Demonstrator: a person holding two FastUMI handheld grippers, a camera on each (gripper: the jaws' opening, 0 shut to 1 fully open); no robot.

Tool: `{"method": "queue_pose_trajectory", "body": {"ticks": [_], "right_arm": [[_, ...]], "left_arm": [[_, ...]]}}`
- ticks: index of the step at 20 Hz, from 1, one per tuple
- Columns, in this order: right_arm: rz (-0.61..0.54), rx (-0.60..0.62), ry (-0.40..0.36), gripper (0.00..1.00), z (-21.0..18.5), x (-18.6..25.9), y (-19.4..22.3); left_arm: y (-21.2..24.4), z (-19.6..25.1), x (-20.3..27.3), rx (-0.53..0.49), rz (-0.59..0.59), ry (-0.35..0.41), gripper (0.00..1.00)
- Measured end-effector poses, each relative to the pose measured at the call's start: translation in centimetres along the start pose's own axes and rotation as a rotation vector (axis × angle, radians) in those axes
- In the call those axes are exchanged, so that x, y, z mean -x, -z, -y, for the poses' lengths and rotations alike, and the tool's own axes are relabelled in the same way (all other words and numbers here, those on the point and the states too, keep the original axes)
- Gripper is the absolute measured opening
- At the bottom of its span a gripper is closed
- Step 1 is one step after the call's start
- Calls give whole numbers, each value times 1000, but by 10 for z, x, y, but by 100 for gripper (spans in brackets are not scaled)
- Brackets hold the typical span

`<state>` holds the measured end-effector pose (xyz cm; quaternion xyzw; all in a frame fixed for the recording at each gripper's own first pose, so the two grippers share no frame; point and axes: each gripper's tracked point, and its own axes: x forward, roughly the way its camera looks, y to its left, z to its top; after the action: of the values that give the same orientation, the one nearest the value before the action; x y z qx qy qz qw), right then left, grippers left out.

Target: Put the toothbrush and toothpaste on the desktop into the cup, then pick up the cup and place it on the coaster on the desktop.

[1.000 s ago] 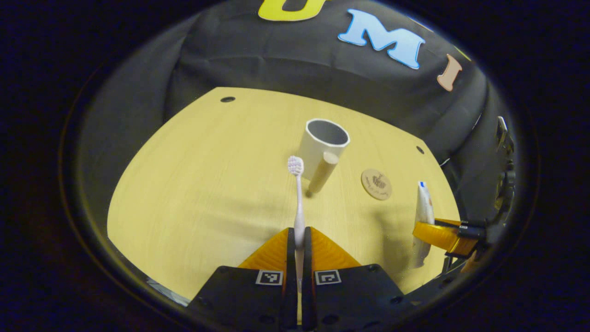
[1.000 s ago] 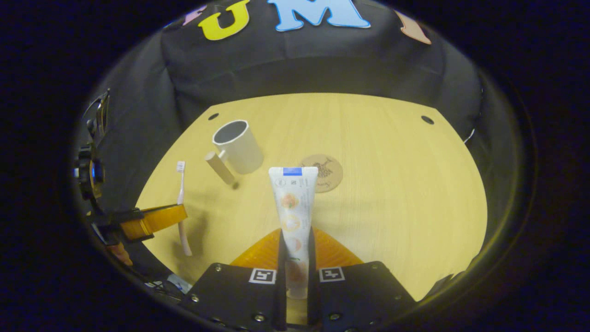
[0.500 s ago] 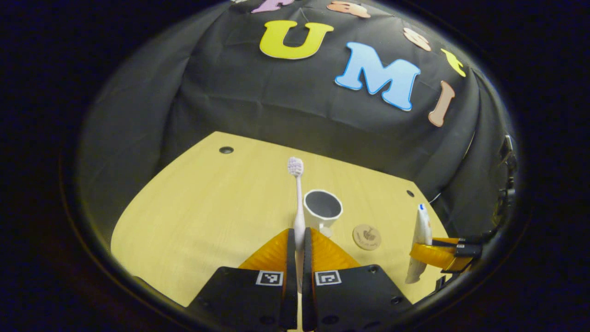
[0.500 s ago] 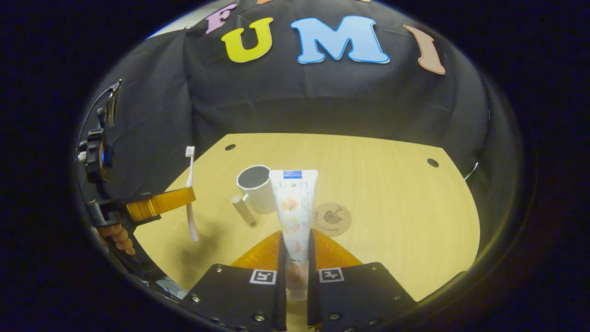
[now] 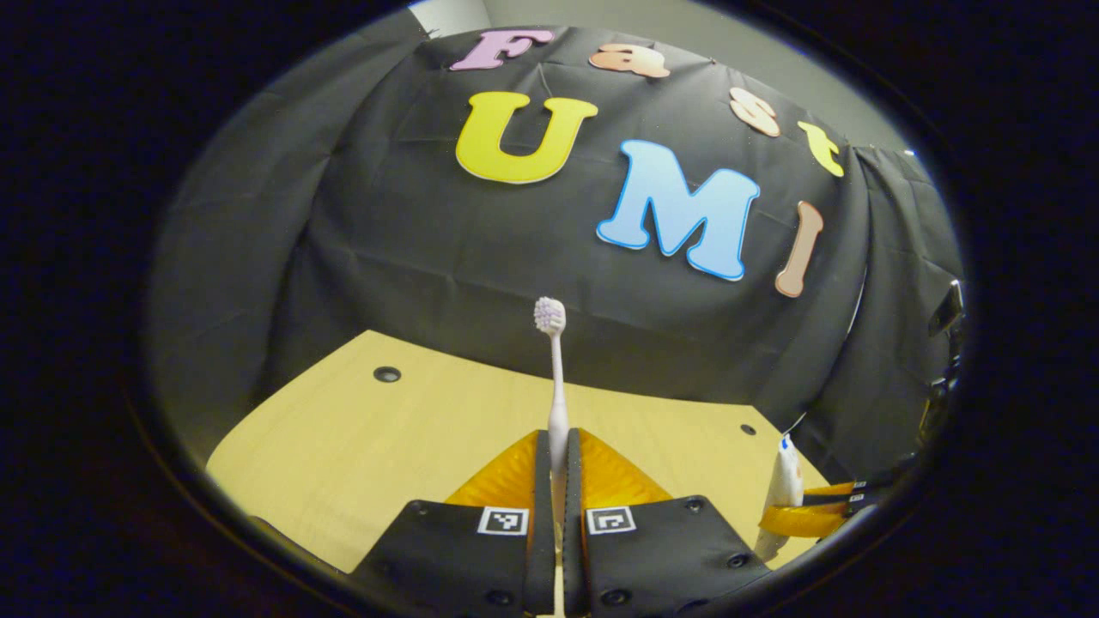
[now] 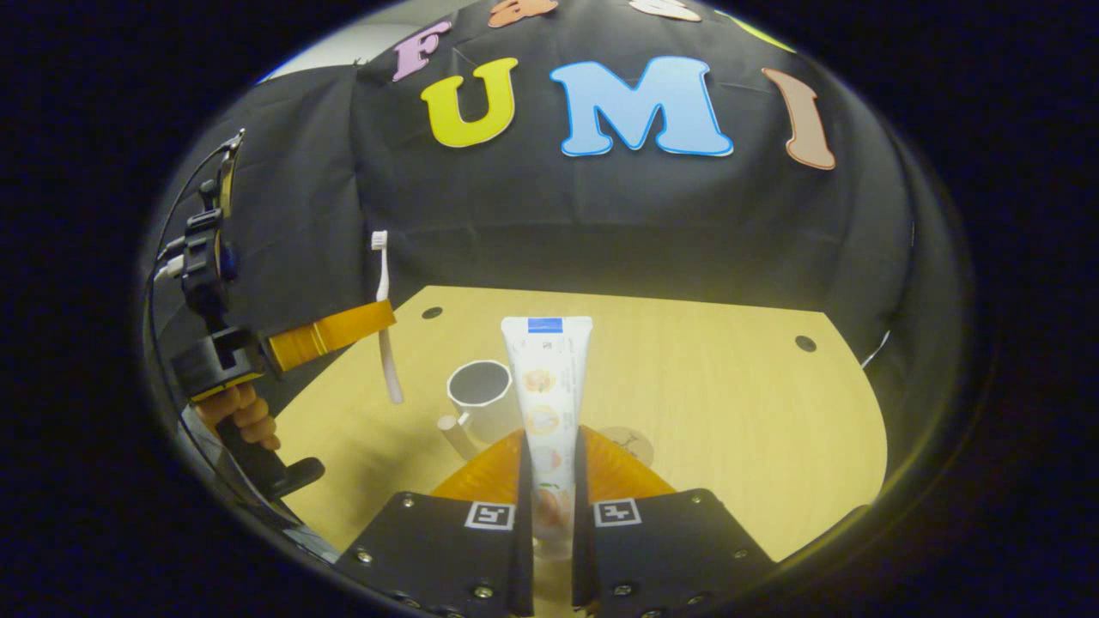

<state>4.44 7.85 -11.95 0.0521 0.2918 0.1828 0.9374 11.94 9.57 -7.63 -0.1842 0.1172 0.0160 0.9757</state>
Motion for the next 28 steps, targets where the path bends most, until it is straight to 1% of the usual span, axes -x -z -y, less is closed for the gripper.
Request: {"method": "queue_pose_trajectory", "body": {"ticks": [4,7,10,14,19,21,22,23,24,26,28], "right_arm": [[-5,16,53,19,15,2,4],[7,12,86,19,24,5,3],[-1,-9,104,18,27,6,5],[-20,-29,123,19,31,5,13],[-13,-53,103,18,22,0,9],[-1,-44,92,19,17,-6,1],[5,-35,87,18,14,-9,-3],[13,-28,80,18,11,-10,-7],[21,-22,70,19,7,-13,-11],[37,-15,54,18,0,-20,-19],[50,-11,38,18,-6,-28,-28]], "left_arm": [[1,13,-29,18,24,61,11],[5,21,-52,37,28,92,11],[13,17,-75,48,31,92,11],[39,11,-93,16,-10,82,11],[66,12,-93,-32,-60,81,11],[72,11,-91,-30,-82,82,12],[77,10,-91,-24,-93,83,14],[79,8,-88,-22,-106,81,19],[80,6,-88,-22,-111,81,15],[85,7,-86,-17,-130,84,19],[84,6,-82,-17,-142,93,27]]}}
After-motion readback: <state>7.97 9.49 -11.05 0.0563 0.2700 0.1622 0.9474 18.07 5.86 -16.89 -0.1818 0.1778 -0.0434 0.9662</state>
